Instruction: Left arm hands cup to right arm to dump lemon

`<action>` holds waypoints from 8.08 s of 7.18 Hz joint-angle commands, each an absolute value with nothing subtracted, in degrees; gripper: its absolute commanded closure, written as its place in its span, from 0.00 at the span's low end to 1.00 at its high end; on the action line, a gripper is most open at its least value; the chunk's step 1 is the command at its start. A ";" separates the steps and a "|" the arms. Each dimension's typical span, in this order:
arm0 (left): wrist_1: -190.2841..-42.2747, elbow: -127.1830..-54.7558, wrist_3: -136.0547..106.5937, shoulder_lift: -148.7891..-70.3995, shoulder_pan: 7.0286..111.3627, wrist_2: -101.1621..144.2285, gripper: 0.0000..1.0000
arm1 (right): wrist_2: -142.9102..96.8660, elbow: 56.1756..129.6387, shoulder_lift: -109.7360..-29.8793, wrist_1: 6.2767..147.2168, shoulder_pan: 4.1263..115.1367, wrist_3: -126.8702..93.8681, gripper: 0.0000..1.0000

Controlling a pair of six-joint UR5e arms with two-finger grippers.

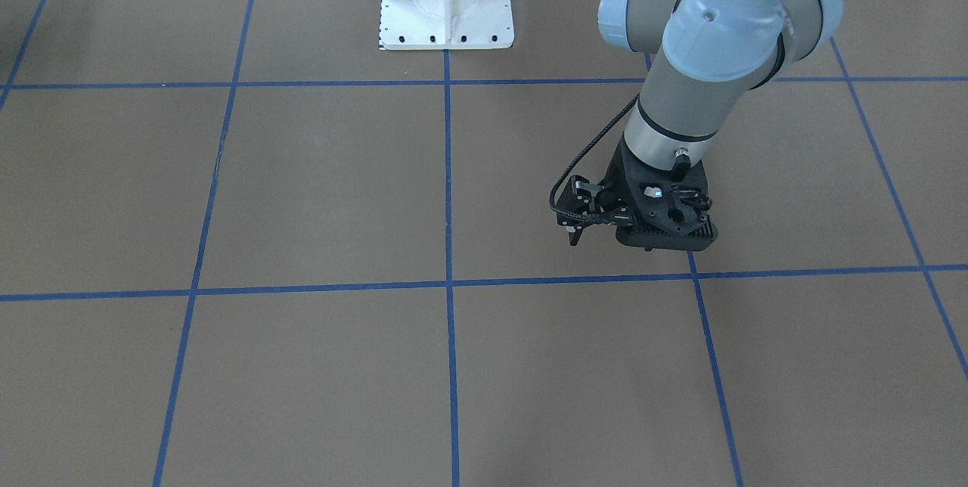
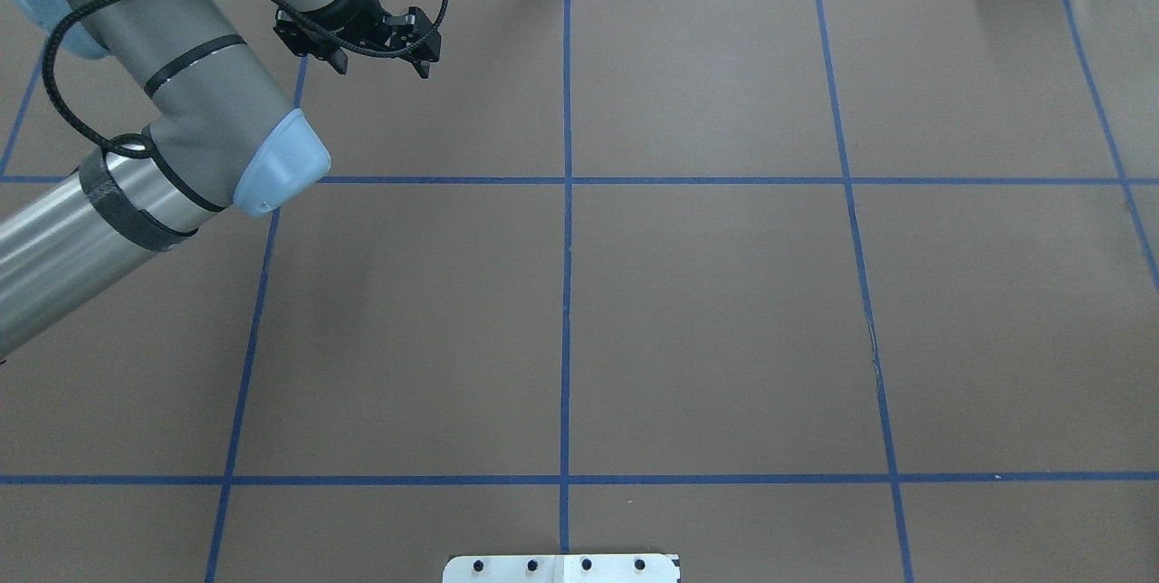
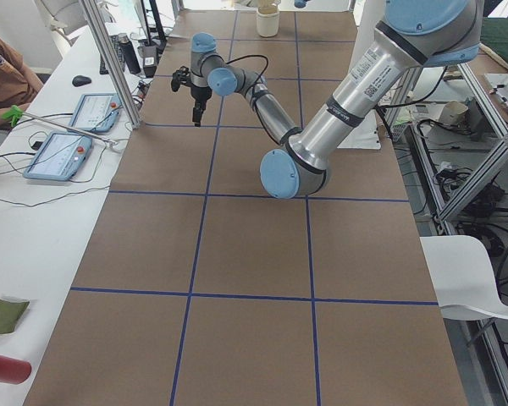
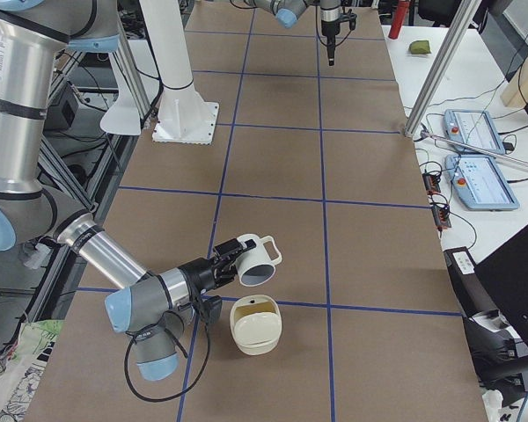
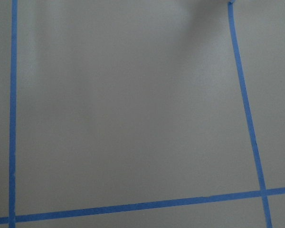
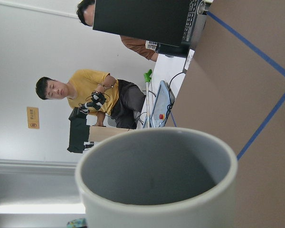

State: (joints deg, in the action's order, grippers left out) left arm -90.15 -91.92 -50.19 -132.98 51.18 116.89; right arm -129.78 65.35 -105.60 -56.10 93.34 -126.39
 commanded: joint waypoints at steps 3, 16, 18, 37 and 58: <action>-90.18 -91.85 -50.19 -132.63 50.54 116.89 0.00 | -135.69 65.74 -106.79 -45.76 93.43 -87.21 0.80; -90.62 -91.58 -50.27 -131.66 50.36 117.95 0.00 | -114.76 101.33 -94.24 26.23 75.79 -31.44 0.80; -90.79 -91.84 -50.45 -131.83 50.36 118.04 0.00 | -105.34 103.35 -88.71 37.83 69.21 -22.97 0.80; -121.73 -87.89 -87.98 -135.26 52.56 139.39 0.00 | -49.13 103.45 -55.46 67.50 20.83 -39.73 0.80; -121.29 -83.94 -88.50 -139.39 47.73 138.96 0.99 | -49.13 102.74 -55.37 68.03 20.83 -39.73 0.46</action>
State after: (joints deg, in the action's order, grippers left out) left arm -121.56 -83.94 -88.26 -139.33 47.78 138.96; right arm -49.13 102.75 -55.41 68.03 20.83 -39.73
